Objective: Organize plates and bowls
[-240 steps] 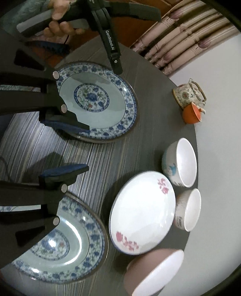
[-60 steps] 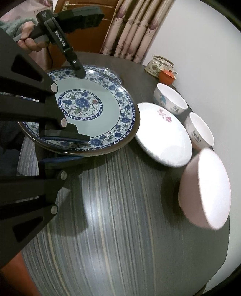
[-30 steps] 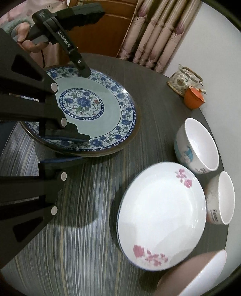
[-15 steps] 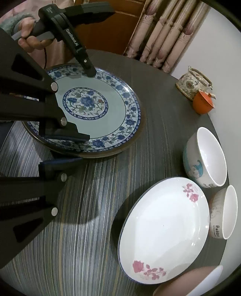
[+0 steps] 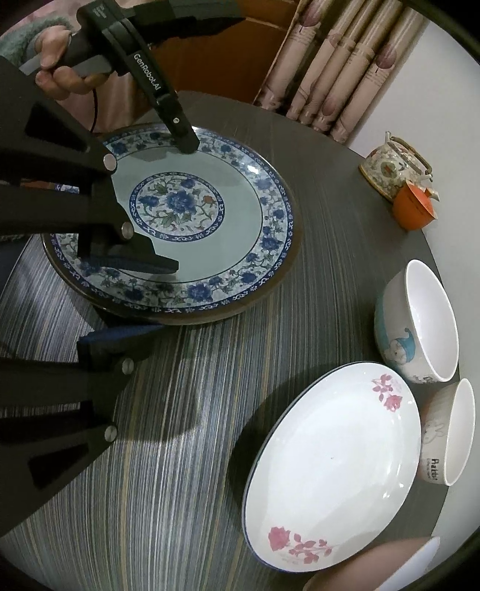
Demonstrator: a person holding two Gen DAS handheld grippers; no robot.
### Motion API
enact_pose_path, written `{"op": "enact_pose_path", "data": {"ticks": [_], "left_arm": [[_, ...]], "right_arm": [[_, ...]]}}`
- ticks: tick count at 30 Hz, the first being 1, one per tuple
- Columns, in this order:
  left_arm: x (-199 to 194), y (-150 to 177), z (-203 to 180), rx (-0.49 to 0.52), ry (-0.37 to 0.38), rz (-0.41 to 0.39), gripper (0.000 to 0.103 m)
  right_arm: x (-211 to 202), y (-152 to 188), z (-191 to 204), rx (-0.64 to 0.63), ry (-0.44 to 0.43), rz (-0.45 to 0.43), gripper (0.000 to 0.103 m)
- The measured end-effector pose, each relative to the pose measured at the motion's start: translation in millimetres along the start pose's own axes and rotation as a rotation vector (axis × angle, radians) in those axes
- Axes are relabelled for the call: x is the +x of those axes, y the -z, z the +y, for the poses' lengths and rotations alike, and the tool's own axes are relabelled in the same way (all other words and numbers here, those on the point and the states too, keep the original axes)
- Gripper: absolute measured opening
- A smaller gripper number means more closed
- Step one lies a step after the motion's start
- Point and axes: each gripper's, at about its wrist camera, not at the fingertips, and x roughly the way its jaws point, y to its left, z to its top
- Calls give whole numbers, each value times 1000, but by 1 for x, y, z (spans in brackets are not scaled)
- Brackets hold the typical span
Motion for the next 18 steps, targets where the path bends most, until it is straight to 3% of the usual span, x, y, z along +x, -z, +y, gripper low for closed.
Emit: {"op": "enact_pose_path", "data": {"ticks": [7,18], "left_arm": [[-2,-2,1,-4,-3,-3,30],[0,3,-10,67,-64,-15,32]], "right_arm": [[1,-1,1,8,-1,6,29],[2,-3,1,19,-5,14,30]]}}
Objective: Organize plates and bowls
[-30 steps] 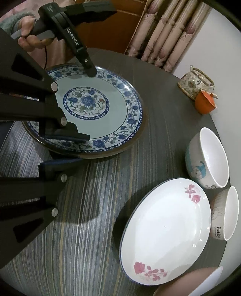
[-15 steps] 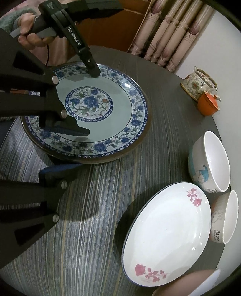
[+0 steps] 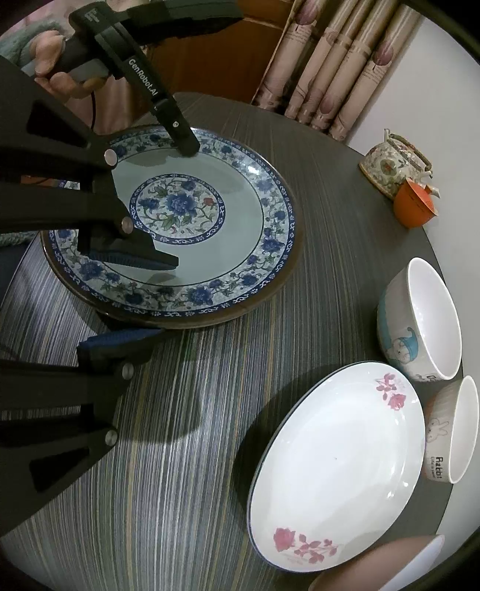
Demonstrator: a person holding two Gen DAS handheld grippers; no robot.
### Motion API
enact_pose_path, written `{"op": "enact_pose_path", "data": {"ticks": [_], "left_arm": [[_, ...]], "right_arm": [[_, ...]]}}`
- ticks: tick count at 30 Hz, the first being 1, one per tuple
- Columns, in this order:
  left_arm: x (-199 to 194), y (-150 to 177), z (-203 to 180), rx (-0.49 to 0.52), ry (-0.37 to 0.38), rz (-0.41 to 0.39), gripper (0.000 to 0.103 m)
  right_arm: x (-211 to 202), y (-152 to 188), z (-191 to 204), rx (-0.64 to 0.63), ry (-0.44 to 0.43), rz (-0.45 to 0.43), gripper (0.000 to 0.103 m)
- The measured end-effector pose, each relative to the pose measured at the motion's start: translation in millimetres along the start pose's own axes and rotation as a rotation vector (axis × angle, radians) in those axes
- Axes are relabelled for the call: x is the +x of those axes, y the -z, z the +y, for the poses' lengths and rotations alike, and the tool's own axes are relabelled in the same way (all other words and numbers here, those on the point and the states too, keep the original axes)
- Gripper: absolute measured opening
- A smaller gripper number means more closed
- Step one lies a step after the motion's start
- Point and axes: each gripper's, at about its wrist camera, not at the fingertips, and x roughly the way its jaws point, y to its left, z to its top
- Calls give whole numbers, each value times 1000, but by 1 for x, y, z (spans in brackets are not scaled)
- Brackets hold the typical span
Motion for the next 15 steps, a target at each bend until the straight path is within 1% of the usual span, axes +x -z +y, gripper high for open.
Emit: {"op": "enact_pose_path", "data": {"ticks": [2,6,10,12,15], "left_arm": [[-1,1,-4,23,-26,-8,32],[-1,1,-6,34,-49,-17,33],[-5,4,-14,86,-131,-66,33],[-5,5,-16,97,-125,-66,33],[-6,7,-20,113,-137,-80,33]], "right_arm": [[0,0,-1,1,-2,0,31],[0,0,-2,-1,-4,3,31],[-1,0,1,-8,3,7,34],[-1,0,3,-15,3,8,35],[-1,1,8,-31,1,7,37]]}}
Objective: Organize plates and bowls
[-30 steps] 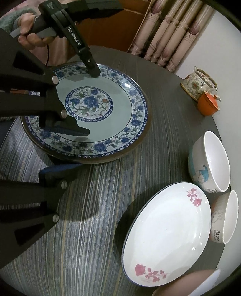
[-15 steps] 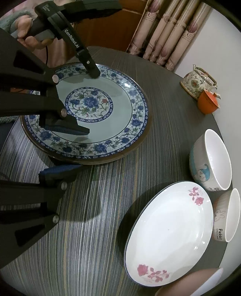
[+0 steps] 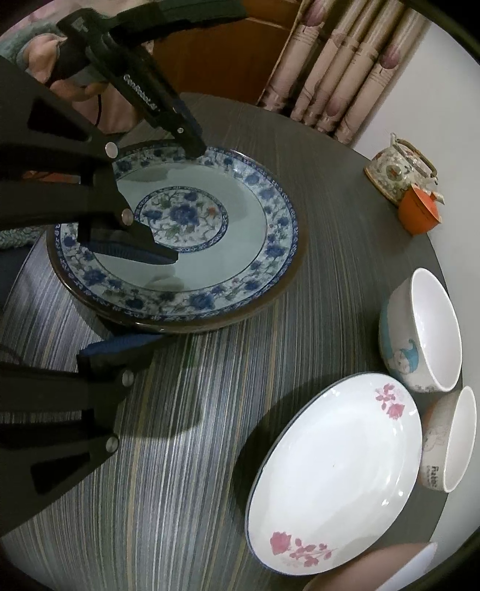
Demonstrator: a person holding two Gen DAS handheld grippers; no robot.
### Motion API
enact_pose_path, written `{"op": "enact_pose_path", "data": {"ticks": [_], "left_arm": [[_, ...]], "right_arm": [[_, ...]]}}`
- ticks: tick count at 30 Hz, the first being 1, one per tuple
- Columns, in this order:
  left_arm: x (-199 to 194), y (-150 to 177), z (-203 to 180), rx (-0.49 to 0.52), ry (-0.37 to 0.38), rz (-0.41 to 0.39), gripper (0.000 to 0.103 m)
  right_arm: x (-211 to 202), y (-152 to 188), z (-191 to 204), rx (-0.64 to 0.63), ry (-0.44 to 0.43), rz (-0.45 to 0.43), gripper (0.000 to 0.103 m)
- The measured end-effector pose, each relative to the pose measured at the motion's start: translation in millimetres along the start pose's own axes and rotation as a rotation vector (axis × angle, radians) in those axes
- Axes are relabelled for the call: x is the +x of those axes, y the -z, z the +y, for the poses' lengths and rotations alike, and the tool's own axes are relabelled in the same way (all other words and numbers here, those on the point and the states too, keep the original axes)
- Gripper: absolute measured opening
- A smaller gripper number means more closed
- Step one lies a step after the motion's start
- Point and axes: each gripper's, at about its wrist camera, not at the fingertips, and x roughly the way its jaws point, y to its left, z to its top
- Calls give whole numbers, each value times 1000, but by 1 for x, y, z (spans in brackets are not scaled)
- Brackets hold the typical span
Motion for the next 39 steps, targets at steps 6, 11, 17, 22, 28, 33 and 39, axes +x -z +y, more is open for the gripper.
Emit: {"op": "enact_pose_path", "data": {"ticks": [6,11,17,22,28,33,39], "left_arm": [[-3,0,-2,-3,-6,-29,33],[-10,0,-6,-10,1,-59,36],[-14,4,-12,-24,26,-90,37],[-15,7,-17,-34,43,-112,37],[-15,10,-23,-35,51,-139,37],[-20,8,-30,-22,102,-151,37],[-26,-10,-52,-26,208,-125,37]], "right_arm": [[3,2,7,-20,22,5,38],[1,4,6,-28,22,1,39],[-10,8,7,-46,37,-41,38],[-29,12,4,-91,90,-110,39],[-52,13,-14,-98,136,-181,39],[-71,14,-46,-61,164,-227,39],[-92,8,-83,-7,176,-297,39]]}}
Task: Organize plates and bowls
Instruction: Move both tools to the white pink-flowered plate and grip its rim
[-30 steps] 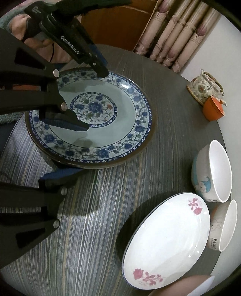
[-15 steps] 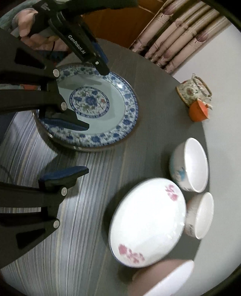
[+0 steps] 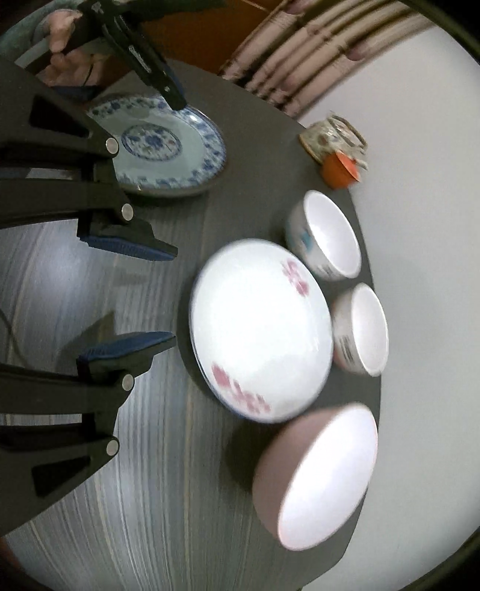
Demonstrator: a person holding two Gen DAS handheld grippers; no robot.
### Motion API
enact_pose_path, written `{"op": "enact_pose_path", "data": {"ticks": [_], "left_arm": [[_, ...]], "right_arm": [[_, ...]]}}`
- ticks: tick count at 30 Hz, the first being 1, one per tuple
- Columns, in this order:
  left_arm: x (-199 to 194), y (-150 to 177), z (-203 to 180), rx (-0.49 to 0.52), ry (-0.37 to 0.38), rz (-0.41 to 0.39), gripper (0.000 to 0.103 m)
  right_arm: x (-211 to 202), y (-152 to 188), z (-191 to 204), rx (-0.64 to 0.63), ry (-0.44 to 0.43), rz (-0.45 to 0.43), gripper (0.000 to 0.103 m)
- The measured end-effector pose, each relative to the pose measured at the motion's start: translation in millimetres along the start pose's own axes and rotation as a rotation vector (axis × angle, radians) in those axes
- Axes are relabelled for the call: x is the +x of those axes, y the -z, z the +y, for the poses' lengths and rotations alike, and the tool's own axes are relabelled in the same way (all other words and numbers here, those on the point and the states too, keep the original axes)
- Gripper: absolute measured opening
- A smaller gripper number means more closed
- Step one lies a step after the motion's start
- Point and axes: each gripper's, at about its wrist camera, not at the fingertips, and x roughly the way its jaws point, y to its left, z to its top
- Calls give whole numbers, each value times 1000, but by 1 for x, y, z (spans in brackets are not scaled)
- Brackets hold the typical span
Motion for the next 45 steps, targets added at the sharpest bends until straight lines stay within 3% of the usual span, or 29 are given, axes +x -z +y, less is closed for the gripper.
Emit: {"op": "enact_pose_path", "data": {"ticks": [6,17,29,35,42,45], "left_arm": [[11,-22,-41,48,93,13,37],[72,-48,-88,54,191,126,37],[122,-63,-110,58,218,222,37],[134,-66,-115,65,210,232,37],[138,-69,-122,79,226,252,19],[138,-69,-124,79,213,251,19]], "right_arm": [[-3,-12,-35,78,-5,-33,39],[21,-34,-72,136,11,-27,33],[59,-58,-86,130,2,2,23],[68,-66,-89,125,4,8,20],[76,-71,-90,142,3,5,15],[78,-70,-92,155,-1,6,13]]}}
